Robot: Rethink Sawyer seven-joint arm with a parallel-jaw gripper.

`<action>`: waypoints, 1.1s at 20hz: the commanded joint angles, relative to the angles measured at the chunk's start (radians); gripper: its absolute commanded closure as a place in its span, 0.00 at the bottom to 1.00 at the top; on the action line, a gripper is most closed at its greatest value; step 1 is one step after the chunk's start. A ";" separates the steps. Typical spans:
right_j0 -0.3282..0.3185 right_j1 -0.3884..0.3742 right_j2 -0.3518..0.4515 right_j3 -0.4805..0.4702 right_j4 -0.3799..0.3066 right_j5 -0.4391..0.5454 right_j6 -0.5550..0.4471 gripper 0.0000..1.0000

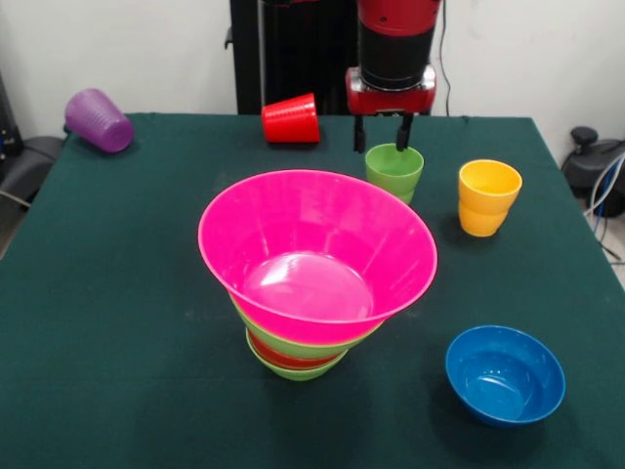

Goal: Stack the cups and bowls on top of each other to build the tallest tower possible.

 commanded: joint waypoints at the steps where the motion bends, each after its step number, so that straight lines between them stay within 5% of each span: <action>1: 0.014 0.035 0.018 -0.057 -0.070 -0.053 -0.011 0.00; 22: 0.024 0.126 -0.023 -0.075 -0.142 -0.130 0.024 0.00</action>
